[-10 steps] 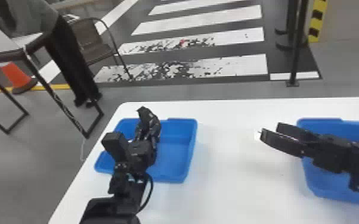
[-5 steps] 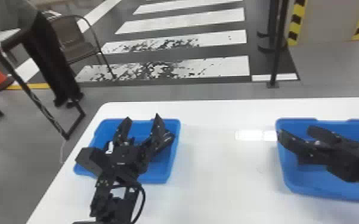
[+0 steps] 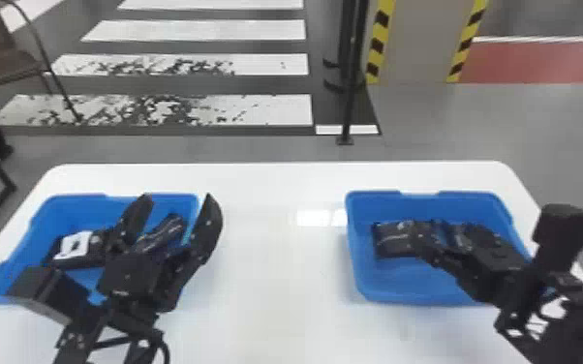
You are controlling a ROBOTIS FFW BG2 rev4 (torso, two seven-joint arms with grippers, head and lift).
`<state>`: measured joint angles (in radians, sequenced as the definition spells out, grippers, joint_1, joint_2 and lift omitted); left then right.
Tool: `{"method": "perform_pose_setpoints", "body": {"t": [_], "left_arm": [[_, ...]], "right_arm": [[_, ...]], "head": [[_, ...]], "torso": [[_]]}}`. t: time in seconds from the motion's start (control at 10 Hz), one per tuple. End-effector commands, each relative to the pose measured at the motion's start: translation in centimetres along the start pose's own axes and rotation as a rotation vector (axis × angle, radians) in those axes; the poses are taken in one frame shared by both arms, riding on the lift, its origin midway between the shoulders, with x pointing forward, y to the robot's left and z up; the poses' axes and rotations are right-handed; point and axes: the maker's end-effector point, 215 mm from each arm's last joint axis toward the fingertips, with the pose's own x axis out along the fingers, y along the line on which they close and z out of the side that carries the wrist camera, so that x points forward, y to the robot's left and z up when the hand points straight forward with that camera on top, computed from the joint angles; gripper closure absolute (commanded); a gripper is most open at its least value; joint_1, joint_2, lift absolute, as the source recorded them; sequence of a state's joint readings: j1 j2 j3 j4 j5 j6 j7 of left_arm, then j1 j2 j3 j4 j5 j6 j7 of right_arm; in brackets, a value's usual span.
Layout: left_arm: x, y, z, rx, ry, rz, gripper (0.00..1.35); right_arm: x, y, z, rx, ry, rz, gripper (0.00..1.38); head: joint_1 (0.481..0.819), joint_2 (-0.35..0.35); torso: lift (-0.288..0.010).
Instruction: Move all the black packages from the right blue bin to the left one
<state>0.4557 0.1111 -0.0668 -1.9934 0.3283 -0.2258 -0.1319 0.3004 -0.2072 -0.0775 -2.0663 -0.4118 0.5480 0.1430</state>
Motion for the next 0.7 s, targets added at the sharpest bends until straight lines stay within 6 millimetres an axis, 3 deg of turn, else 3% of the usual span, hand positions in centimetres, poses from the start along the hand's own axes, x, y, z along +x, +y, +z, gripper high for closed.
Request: {"method": "perform_pose_setpoints", "body": {"t": [0.0, 0.2, 0.6], "left_arm": [[-0.3, -1.3, -1.6, -0.063, 0.041, -0.017, 0.1], [-0.1, -2.1, -2.2, -0.073, 0.058, -0.032, 0.1], [-0.4, -1.7, -2.1, -0.091, 0.055, -0.022, 0.1]], "right_arm": [[1.7, -2.7, -1.5, -0.027, 0.039, -0.048, 0.06], [3.7, -4.7, -1.7, -0.045, 0.059, -0.063, 0.06], [6.6, -5.6, -3.4, -0.072, 0.114, -0.058, 0.08]], "head": [[0.695, -0.025], [0.695, -0.082], [0.695, -0.098]], "torso": [[-0.154], [-0.154], [-0.154]]}}
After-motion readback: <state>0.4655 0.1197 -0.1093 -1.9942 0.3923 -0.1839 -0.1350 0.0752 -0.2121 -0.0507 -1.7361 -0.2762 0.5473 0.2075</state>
